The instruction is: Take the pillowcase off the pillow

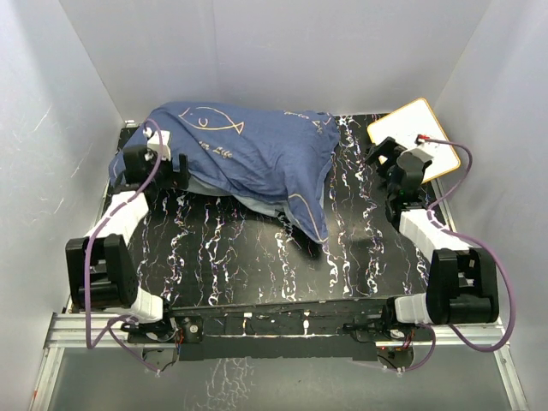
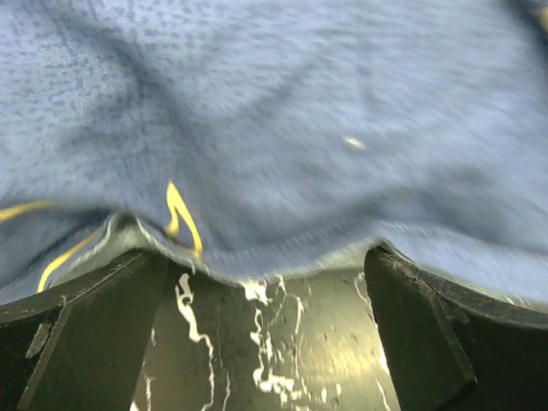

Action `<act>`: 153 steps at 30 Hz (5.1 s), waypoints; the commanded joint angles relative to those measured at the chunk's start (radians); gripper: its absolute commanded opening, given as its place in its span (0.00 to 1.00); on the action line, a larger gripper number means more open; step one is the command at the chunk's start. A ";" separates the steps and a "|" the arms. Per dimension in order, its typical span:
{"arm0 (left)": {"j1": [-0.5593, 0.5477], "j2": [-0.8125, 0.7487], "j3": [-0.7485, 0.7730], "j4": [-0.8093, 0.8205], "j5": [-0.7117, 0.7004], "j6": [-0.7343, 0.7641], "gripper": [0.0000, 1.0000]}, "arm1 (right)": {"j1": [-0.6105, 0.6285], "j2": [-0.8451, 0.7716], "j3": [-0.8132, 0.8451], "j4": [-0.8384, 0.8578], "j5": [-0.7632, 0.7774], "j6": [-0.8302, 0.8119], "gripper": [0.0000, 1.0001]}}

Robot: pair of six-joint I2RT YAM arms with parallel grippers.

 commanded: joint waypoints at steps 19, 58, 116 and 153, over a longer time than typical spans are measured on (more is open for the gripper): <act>0.182 0.034 0.241 -0.543 -0.157 0.461 0.97 | 0.709 0.095 0.000 -0.399 0.071 -0.043 0.98; 0.182 -0.373 0.138 -0.796 -0.014 0.308 0.00 | 0.907 -0.267 0.080 -0.819 0.266 0.171 0.08; -0.565 -0.008 0.582 -1.089 0.012 0.226 0.96 | 0.504 -0.218 0.387 -0.968 -0.176 0.258 0.85; -0.414 0.013 0.706 -1.128 -0.005 0.284 0.62 | 0.659 -0.267 -0.104 -0.827 -0.155 0.433 0.08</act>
